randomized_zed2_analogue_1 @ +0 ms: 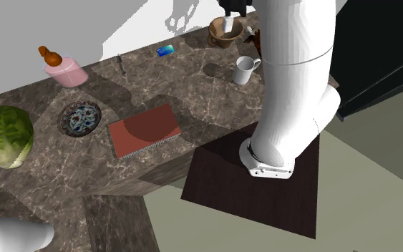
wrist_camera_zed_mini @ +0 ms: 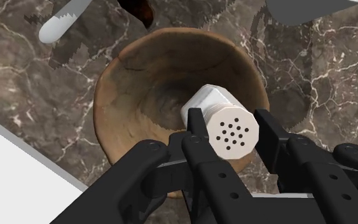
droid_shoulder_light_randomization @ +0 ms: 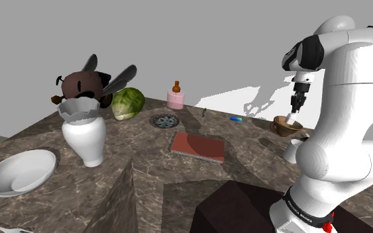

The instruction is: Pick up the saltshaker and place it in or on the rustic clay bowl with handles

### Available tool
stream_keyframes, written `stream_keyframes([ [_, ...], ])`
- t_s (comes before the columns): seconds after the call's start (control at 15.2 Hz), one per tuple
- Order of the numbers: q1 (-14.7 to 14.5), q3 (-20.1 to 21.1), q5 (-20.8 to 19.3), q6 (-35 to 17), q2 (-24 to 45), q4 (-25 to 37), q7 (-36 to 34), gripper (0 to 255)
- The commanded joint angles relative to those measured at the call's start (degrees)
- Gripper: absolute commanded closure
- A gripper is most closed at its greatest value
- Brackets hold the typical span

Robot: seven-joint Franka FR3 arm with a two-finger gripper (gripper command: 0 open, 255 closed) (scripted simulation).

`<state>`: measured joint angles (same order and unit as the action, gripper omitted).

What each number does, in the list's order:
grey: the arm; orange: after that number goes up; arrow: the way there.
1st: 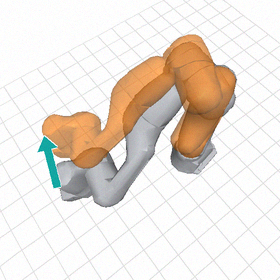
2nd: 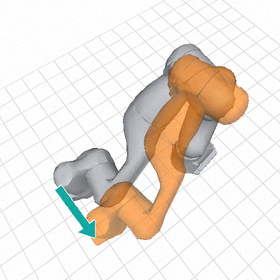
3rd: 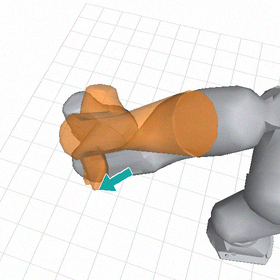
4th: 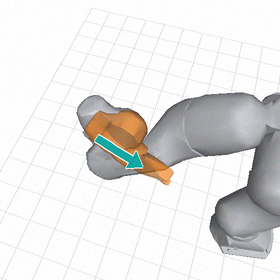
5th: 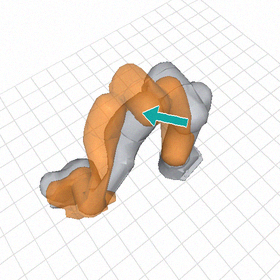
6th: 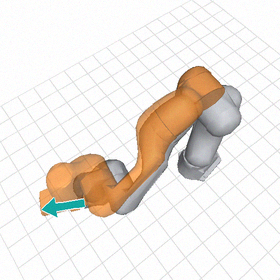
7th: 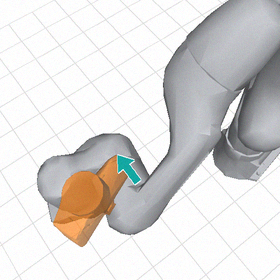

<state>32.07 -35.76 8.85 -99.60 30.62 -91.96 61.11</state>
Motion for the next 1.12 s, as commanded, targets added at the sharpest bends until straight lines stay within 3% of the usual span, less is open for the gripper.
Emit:
stream_keyframes([
  [0.0, 0.2, 0.3, 0.4, -1.1, 0.8, -0.4, 0.1, 255],
  [0.59, 0.3, 0.4, 0.6, -1.7, 1.1, -0.7, 0.2, 255],
  [0.66, 0.3, 0.4, 0.6, -1.7, 1.1, -0.7, 0.2, 0],
  [0.99, 0.3, 0.4, 0.6, -1.7, 1.1, -0.7, 0.2, 0],
  [1.06, 0.5, 0.3, 0.5, 0.2, 1.2, 1.3, 0.1, 0],
])
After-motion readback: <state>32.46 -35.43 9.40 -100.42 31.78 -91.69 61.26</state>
